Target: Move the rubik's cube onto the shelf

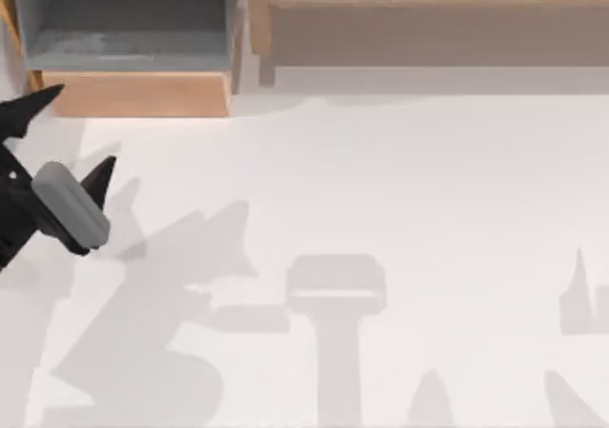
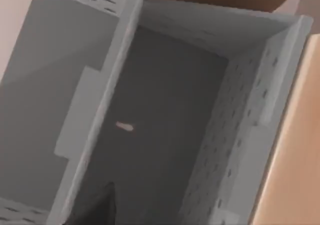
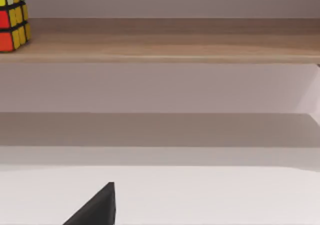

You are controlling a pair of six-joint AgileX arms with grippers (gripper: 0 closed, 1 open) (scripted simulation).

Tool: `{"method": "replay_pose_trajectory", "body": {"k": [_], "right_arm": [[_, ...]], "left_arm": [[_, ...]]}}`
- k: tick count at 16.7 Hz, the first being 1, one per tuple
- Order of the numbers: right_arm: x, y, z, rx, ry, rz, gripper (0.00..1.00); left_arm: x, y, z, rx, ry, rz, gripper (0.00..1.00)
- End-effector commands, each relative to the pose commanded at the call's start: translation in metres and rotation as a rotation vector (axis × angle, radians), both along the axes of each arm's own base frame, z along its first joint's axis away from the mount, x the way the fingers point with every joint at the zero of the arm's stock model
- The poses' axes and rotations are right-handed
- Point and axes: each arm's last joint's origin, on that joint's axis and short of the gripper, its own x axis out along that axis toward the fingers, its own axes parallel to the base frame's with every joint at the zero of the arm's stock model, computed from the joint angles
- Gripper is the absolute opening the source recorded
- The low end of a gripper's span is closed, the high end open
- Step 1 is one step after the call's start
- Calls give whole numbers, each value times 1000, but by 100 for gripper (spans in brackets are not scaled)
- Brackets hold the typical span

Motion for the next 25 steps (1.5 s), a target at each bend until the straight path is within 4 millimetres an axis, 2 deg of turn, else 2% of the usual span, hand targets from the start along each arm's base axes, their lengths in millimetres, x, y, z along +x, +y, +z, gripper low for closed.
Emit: {"method": "replay_pose_trajectory", "body": {"k": [3, 7, 9, 11, 12, 19, 25], "right_arm": [[0, 0, 0, 0, 0, 0, 100], [0, 0, 0, 0, 0, 0, 100], [0, 0, 0, 0, 0, 0, 100], [0, 0, 0, 0, 0, 0, 100], [0, 0, 0, 0, 0, 0, 100], [0, 0, 0, 0, 0, 0, 100], [0, 0, 0, 0, 0, 0, 100]], "left_arm": [[-21, 57, -6, 104, 13, 129, 100], [-42, 121, -5, 232, -6, 307, 100], [-45, 148, -1, 296, -36, 385, 100], [-47, 166, 3, 341, -58, 438, 100], [-47, 171, 5, 354, -64, 452, 100], [-46, 170, 4, 353, -63, 451, 100], [-22, 170, 5, 354, -64, 452, 100]]}}
